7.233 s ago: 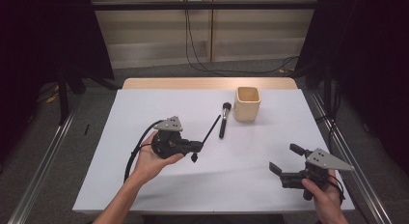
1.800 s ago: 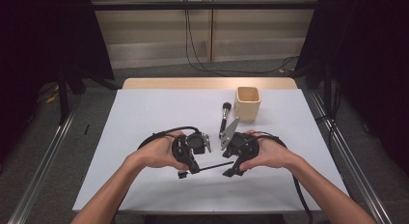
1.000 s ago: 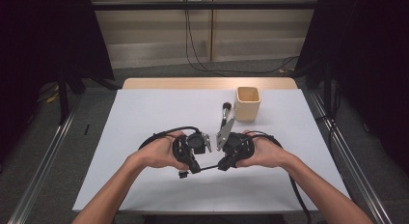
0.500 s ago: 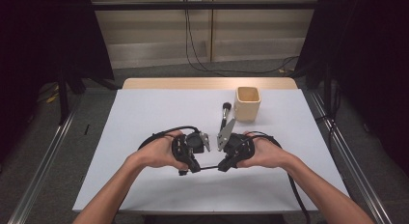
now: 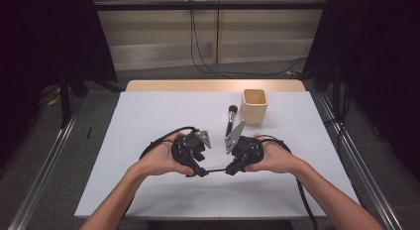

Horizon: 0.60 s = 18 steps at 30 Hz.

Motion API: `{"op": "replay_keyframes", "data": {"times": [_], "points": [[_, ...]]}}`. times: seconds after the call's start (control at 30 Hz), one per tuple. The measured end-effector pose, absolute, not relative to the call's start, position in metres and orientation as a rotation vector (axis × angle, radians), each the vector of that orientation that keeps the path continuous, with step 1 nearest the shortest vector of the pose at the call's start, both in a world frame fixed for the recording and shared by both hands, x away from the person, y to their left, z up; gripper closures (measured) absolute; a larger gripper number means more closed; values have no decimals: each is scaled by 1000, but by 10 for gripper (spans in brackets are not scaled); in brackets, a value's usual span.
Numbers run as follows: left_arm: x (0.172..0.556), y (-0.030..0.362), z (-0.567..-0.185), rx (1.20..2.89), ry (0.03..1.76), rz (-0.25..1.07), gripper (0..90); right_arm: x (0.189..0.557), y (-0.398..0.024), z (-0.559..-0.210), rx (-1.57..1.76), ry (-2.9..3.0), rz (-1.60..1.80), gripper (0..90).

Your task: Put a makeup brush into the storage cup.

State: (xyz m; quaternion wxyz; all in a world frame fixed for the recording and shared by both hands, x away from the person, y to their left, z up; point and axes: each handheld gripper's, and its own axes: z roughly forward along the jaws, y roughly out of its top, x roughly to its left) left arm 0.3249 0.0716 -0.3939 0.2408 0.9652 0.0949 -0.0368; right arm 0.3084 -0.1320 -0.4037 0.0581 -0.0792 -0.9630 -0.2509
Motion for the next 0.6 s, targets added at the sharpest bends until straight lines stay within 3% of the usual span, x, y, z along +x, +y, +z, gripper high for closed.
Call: {"op": "replay_keyframes", "data": {"times": [0.07, 0.2, 0.6], "points": [[325, 75, -396, 2608, 321, -55, 273, 309, -135, -404, -243, -2915, -765, 857], [326, 82, -397, 2564, 375, -21, 194, 308, -138, -406, -274, -2917, -771, 857], [323, 106, -404, 2452, 519, 80, 51, 304, -158, -412, -435, -2914, -810, 856]]}}
